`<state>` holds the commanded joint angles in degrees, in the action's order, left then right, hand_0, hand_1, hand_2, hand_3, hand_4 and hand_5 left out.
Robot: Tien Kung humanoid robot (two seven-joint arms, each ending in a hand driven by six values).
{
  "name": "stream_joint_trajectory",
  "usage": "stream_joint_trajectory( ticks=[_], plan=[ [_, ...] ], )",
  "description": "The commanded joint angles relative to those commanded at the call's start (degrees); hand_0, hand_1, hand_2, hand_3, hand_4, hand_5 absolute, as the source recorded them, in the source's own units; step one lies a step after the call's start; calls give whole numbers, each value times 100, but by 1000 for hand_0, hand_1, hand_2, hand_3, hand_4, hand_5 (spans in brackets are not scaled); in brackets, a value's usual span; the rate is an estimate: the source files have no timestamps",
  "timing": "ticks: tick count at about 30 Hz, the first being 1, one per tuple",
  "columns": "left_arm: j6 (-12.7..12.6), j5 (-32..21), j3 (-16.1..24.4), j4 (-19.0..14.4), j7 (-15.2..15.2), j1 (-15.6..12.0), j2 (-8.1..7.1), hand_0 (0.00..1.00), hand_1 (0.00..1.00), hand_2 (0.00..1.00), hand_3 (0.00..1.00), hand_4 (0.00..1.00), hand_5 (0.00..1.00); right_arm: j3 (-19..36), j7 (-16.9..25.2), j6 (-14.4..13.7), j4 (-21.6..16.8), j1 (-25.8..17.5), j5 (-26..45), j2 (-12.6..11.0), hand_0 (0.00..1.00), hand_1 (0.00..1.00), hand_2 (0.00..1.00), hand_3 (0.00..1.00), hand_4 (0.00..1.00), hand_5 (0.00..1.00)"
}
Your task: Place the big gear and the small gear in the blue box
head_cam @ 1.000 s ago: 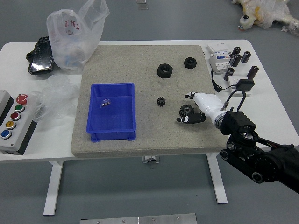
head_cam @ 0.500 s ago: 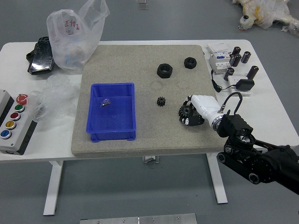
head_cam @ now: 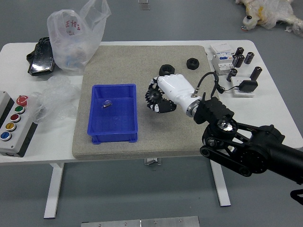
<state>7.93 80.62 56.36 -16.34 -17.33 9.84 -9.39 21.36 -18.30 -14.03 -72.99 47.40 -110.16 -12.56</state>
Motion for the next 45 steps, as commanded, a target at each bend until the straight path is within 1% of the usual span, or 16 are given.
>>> stream_joint_trajectory(
  ticks=[5,6,11,12,17,18,23,24,27,29,30,33,35,36,41,45],
  plan=[
    [20,28,13,-9,-11,9,9,713,539,547,677,699,495,-371,-46,34,48,351,-85,546,292,460,291,366,154,2],
    [24,44,26,-10,-18,6,7,714,539,546,676,698,495,-437,-45,36,78,395,-88,640,349,556,555,543,36,112],
    [37,97,70,-17,-43,-13,8,714,539,546,676,698,495,-584,-43,73,258,455,-53,893,349,556,555,543,36,112],
    [39,103,77,-19,-48,-16,12,713,537,546,675,697,494,-595,-58,94,304,447,-39,925,364,653,677,648,261,218],
    [52,123,100,-27,-71,-23,27,713,537,546,675,697,494,-687,-151,195,450,394,28,1012,364,653,677,648,261,218],
    [54,128,105,-28,-75,-22,29,713,537,546,675,697,493,-703,-168,208,463,383,33,1026,422,837,956,988,744,349],
    [62,125,104,-32,-82,-6,35,713,537,546,675,697,493,-700,-209,255,467,361,44,1050,422,837,956,988,744,349],
    [62,126,105,-32,-82,-4,34,713,537,544,673,696,492,-695,-210,264,462,364,52,1045,436,852,979,998,857,405],
    [61,134,111,-31,-81,-1,32,713,537,544,673,696,492,-658,-191,262,435,361,105,1010,436,852,979,998,857,405],
    [59,139,116,-30,-81,-1,33,713,537,544,673,696,492,-586,-157,203,416,348,163,973,436,852,979,998,857,405],
    [57,141,117,-29,-79,-3,35,712,536,544,673,695,491,-483,-106,108,399,340,260,927,418,828,933,972,874,416],
    [54,144,118,-26,-75,-6,38,712,536,544,673,695,491,-170,-9,-142,426,337,378,792,418,828,933,972,874,416],
    [51,147,121,-24,-72,-6,39,712,536,544,673,695,491,57,44,-280,575,369,434,681,418,828,933,972,874,416],
    [49,148,121,-23,-70,-5,39,712,536,543,672,694,491,176,67,-329,702,397,476,622,380,753,808,845,816,356],
    [47,151,120,-22,-65,6,47,712,536,543,672,694,491,188,162,-397,1326,522,822,486,380,753,808,845,816,356],
    [53,159,124,-23,-68,14,56,712,536,543,672,694,491,-111,219,-367,1788,570,1126,515,368,734,783,816,803,336]
  ],
)
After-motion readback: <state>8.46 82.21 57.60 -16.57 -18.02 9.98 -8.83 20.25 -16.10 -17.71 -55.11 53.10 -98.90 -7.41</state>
